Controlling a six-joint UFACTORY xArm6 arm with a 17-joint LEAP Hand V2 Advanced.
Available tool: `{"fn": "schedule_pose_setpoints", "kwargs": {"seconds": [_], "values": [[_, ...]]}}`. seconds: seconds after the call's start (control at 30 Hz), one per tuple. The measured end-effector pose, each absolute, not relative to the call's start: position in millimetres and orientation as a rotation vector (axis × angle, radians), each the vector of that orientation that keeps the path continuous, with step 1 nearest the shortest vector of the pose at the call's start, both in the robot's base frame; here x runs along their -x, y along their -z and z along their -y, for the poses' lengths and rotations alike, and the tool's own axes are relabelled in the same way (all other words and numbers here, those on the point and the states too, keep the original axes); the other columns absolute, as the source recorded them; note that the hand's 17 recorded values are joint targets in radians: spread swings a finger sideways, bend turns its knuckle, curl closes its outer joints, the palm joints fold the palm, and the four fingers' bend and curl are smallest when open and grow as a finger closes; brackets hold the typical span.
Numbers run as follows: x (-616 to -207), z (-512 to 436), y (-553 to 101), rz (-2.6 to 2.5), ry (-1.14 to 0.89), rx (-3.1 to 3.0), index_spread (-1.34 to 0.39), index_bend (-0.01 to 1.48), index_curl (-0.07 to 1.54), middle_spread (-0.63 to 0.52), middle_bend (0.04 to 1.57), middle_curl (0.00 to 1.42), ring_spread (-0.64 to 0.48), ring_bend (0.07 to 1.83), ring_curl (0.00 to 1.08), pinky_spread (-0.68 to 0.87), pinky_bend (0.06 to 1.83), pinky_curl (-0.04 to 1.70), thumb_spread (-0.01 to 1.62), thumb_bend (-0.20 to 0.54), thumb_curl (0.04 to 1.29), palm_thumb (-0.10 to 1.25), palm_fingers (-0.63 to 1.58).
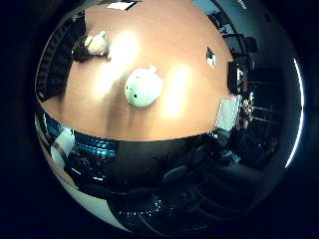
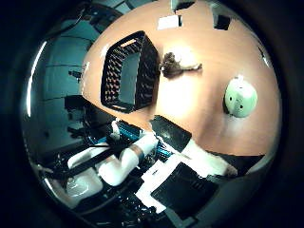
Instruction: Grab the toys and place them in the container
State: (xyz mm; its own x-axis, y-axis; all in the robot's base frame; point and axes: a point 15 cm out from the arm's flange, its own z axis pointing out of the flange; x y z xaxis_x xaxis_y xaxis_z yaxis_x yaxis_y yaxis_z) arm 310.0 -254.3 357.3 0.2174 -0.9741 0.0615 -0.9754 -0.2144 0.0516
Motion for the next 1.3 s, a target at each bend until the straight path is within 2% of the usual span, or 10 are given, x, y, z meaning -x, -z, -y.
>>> {"fn": "schedule_pose_setpoints", "kwargs": {"seconds": [0.53,1.3], "values": [[-318,347,-321,1.974,-0.048,-2.267,-0.39,0.17,0.32,-0.1,0.31,0.38,-0.02,0.51,0.22,0.33,0.59,0.12,1.08,-0.026,0.26,0.47,0.24],[-331,413,-162,2.059,0.148,-2.215,-0.39,0.17,0.31,-0.07,0.25,0.36,0.02,0.39,0.23,0.36,0.41,0.2,1.05,-0.022,0.27,0.47,0.26]]}}
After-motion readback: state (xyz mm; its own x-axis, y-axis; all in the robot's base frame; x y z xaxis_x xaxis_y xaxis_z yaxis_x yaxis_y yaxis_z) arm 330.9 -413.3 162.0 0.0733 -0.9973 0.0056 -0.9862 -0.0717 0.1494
